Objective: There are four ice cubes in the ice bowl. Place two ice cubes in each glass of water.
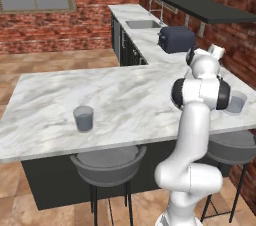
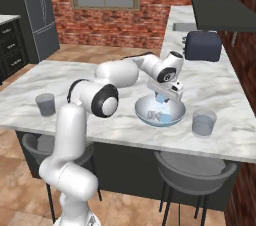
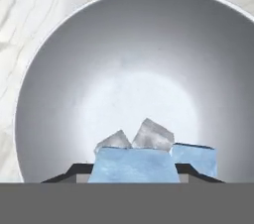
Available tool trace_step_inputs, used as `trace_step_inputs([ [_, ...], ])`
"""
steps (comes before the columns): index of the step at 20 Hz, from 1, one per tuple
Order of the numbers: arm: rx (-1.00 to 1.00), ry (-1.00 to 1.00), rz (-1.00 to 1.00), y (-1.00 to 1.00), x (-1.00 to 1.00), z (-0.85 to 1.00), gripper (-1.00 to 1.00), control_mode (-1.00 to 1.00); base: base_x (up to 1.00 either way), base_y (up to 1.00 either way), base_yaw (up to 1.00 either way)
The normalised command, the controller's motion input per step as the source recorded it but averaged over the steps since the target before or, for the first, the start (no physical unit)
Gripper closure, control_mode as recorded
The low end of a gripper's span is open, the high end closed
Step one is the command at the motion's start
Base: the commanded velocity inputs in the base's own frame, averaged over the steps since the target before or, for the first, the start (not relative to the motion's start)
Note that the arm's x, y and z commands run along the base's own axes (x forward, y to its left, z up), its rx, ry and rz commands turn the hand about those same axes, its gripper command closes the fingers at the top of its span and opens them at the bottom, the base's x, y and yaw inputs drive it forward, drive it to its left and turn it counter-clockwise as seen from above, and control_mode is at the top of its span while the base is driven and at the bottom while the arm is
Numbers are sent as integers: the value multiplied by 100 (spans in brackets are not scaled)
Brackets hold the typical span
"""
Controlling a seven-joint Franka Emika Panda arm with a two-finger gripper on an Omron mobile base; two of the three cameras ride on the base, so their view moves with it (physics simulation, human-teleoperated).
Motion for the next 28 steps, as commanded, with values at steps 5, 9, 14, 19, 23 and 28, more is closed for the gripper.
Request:
trace_step_inputs([
  [5, -2, -4, -9, 98, -89, 72, 100, -100, 0, 0, 0],
  [9, -5, 0, 0, 100, -78, 82, 100, -100, 0, 0, 0],
  [14, -6, -13, 0, 100, -79, 11, 100, -100, 0, 0, 0],
  [19, -5, 2, 17, 100, -11, 3, 100, -100, 0, 0, 0],
  [23, -12, 17, 10, 100, 6, 16, 100, -100, 0, 0, 0],
  [28, -11, 17, 6, 100, 17, 22, 100, -100, 0, 0, 0],
])
